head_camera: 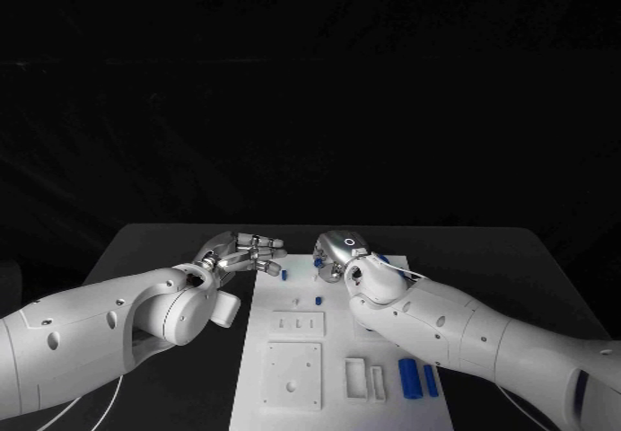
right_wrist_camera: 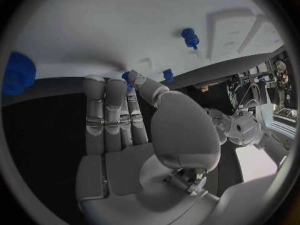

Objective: Assemble the parts on the task board

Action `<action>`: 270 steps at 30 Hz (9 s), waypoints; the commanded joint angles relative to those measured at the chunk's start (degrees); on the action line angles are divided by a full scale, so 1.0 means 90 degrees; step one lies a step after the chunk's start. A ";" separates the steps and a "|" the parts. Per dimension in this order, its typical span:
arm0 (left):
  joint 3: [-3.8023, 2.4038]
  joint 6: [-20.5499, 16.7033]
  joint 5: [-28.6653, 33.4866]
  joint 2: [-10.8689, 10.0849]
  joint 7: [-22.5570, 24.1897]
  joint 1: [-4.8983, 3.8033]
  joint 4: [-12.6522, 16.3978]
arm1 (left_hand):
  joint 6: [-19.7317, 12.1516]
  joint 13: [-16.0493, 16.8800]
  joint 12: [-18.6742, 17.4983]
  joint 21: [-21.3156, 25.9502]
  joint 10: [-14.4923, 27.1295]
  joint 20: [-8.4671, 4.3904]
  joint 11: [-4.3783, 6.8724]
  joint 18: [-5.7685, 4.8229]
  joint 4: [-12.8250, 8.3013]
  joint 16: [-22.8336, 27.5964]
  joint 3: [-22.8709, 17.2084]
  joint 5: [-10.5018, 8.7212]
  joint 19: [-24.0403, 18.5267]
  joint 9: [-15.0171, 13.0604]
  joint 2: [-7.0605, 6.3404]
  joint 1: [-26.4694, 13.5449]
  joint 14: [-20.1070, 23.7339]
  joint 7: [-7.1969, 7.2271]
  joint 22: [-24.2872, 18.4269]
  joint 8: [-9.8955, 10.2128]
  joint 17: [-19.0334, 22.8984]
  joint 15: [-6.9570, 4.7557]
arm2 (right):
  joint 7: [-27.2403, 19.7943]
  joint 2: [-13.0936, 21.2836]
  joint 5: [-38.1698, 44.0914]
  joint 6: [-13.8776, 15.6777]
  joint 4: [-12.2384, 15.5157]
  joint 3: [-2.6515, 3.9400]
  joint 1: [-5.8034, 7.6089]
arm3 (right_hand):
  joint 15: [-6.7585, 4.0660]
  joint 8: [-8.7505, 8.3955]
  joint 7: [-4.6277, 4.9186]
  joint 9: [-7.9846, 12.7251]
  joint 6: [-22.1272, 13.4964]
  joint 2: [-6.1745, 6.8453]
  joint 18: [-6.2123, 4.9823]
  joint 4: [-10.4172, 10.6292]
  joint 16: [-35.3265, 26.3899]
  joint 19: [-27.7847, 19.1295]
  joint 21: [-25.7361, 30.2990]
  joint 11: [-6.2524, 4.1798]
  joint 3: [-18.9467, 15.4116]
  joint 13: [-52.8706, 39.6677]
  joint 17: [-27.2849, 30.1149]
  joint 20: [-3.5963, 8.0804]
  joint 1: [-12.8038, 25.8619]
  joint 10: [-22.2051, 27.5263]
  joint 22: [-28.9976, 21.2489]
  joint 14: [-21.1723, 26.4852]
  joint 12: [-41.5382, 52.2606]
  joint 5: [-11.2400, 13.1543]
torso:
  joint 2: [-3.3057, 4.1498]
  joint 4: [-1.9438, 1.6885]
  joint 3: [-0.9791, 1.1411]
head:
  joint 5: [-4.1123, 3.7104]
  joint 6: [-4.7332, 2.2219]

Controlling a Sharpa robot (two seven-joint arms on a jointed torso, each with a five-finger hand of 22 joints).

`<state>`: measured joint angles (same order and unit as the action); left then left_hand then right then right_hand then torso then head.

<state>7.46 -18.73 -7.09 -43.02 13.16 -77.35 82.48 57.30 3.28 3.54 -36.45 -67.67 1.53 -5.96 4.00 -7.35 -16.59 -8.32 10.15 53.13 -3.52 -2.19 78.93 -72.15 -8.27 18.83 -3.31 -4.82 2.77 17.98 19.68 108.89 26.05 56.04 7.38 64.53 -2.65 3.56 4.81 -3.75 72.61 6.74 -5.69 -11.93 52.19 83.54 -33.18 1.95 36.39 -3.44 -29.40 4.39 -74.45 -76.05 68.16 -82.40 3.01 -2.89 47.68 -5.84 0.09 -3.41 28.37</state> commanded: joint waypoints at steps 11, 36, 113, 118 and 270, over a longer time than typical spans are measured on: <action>-0.0006 0.0095 -0.0034 0.0013 0.0017 -0.0025 0.0003 | -0.0003 0.0009 -0.0015 -0.0030 0.0042 0.0032 -0.0010 0.0095 -0.0041 -0.0030 0.0002 0.0033 -0.0008 -0.0008 0.0009 -0.0033 0.0041 -0.0031 -0.0005 -0.0029 0.0008 0.0016 | -0.0118 -0.0032 -0.0288 -0.0148 -0.0121 -0.0005 0.0032 | 0.0190 0.0000 0.0065 0.0018 -0.0965 0.0437 -0.0182 0.0347 -0.0140 0.0017 0.0726 0.0337 -0.0593 0.0010 0.0096 -0.0198 0.0368 0.1324 -0.0256 0.0012 0.0035 -0.0003 | 0.0030 0.0017 -0.0007 | 0.0015 -0.0030; -0.0005 0.0076 -0.0034 -0.0185 0.0055 -0.0065 -0.0039 | -0.0012 0.0009 -0.0015 -0.0057 0.0049 0.0030 -0.0013 0.0097 -0.0070 -0.0027 0.0010 0.0040 -0.0016 -0.0008 0.0000 -0.0011 0.0038 -0.0034 -0.0022 -0.0029 0.0011 0.0015 | -0.0219 0.1623 -0.0924 -0.0098 0.1479 0.0694 0.0083 | 0.0000 0.0004 0.0202 0.0017 -0.1255 0.0661 -0.0235 0.1023 -0.0210 0.0230 0.1480 0.0028 -0.1434 -0.0059 0.0201 -0.0126 -0.0193 0.0029 -0.0661 0.0013 0.0156 -0.0513 | -0.0013 0.0241 0.0047 | 0.0141 -0.0099; -0.0003 0.0221 -0.0081 -0.0130 0.0031 -0.0064 -0.0143 | -0.0017 0.0009 -0.0016 -0.0108 0.0054 0.0029 -0.0015 0.0099 -0.0092 -0.0019 0.0002 0.0054 -0.0041 -0.0008 0.0016 -0.0009 0.0037 -0.0036 -0.0021 -0.0030 0.0014 0.0014 | -0.0632 0.1501 -0.1448 -0.1809 0.0338 0.0728 0.0007 | -0.0095 -0.0002 0.0155 0.0019 -0.1344 0.0352 0.0102 0.0573 0.1058 0.0270 -0.1451 -0.0206 -0.2222 -0.7143 -0.3846 0.0035 -0.0004 0.0322 0.1384 -0.0099 0.6591 -0.1582 | -0.0014 0.0272 0.0066 | 0.0092 0.0037; -0.0003 0.0223 -0.0082 -0.0126 0.0028 -0.0064 -0.0150 | -0.0017 0.0009 -0.0016 -0.0108 0.0054 0.0029 -0.0015 0.0099 -0.0092 -0.0019 0.0002 0.0054 -0.0041 -0.0008 0.0016 -0.0009 0.0037 -0.0036 -0.0021 -0.0030 0.0014 0.0014 | -0.0622 0.1495 -0.1380 -0.1861 0.0327 0.0708 0.0007 | -0.0087 -0.0001 0.0161 0.0019 -0.1354 0.0375 0.0097 0.0394 0.1088 0.0252 -0.1545 -0.0203 -0.2012 -0.7182 -0.3884 0.0025 0.0056 0.0310 0.1393 -0.0100 0.6630 -0.1662 | -0.0010 0.0274 0.0066 | 0.0083 0.0047; -0.0001 0.0194 -0.0087 -0.0228 0.0038 -0.0066 -0.0197 | -0.0039 0.0008 -0.0016 -0.0247 0.0055 0.0030 -0.0016 0.0105 -0.0120 -0.0014 -0.0051 0.0083 -0.0101 -0.0007 0.0025 -0.0025 0.0039 -0.0040 -0.0103 -0.0029 0.0015 0.0014 | -0.1795 0.2384 -0.2423 -0.0388 0.2060 0.0626 -0.0096 | -0.0144 -0.0002 0.0093 0.0020 -0.1162 0.0367 0.0142 0.1196 0.0886 0.0214 -0.1556 -0.0221 -0.2839 -0.7071 -0.3805 0.0085 -0.0006 0.0369 0.1396 -0.0064 0.6521 -0.1127 | -0.0064 0.0451 0.0144 | 0.0239 0.0037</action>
<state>7.49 -17.42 -7.68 -45.09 12.90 -77.88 80.68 57.10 3.27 3.54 -38.47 -67.46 1.72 -6.17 3.99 -8.10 -16.59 -8.62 10.64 52.50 -3.49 -2.19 78.93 -72.16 -8.47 17.95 -3.31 -4.76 2.77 9.10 40.98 94.63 23.65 74.67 13.01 63.74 -3.88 3.53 5.22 -3.57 62.22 9.94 -4.40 -0.91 60.31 84.04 -47.33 0.01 11.25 -67.17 -63.65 5.11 -74.25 -73.09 74.91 -83.40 61.79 -12.49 47.22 -2.22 1.19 -1.18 28.73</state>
